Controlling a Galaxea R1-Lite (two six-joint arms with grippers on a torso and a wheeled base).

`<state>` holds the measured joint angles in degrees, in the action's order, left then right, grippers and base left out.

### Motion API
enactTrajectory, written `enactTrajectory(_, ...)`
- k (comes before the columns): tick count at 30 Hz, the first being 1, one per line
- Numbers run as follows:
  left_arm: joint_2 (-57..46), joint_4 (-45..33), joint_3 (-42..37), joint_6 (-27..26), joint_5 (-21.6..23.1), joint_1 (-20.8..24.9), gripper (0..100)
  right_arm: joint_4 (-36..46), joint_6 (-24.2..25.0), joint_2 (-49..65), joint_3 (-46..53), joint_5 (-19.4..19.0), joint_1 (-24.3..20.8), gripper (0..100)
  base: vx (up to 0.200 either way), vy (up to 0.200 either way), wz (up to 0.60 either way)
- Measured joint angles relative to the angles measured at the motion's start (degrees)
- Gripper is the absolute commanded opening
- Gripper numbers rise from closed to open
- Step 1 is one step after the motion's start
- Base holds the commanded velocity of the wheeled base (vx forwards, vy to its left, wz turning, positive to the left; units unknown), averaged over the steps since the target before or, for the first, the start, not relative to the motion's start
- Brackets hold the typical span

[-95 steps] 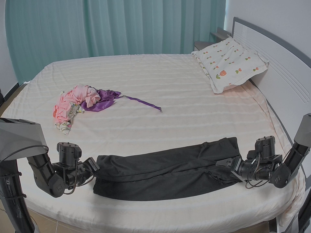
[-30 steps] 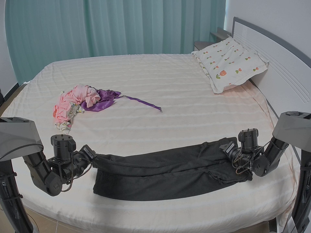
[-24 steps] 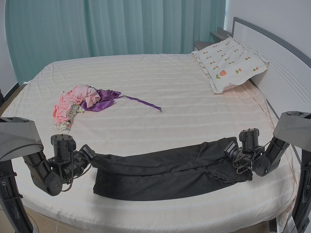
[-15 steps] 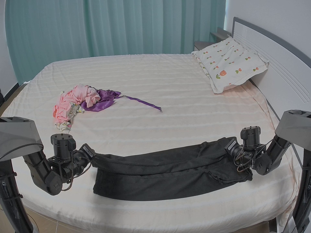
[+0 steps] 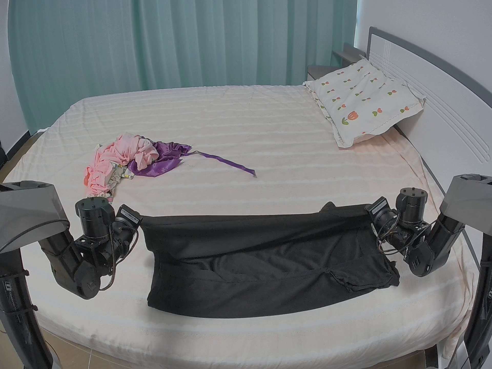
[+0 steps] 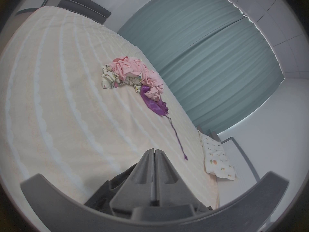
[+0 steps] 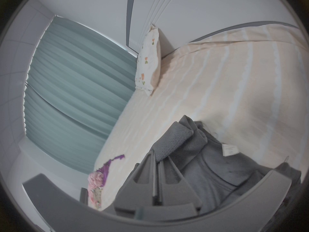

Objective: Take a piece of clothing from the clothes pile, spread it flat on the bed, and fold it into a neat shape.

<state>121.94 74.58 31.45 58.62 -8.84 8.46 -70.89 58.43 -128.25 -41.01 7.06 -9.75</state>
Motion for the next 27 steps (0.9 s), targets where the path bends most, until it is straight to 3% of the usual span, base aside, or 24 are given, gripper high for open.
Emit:
enactTrajectory(10,7.05,9.97,-6.01,-11.36,-0.44,0.02,0,0.02,-6.60,-2.00,6.78,-1.32,0.20,0,0.000,0.000,0.00)
enactTrajectory(21,9.12,13.41,-5.66,-12.24,-0.71,1.21,0,-1.61,-6.79,-2.51,5.38,-1.94,-0.28,0,0.000,0.000,0.00)
enactTrajectory(27,6.12,11.39,1.45,-12.35,-1.89,0.99,0,-10.84,-3.44,-1.61,1.82,0.24,0.52,0,0.000,0.000,0.00)
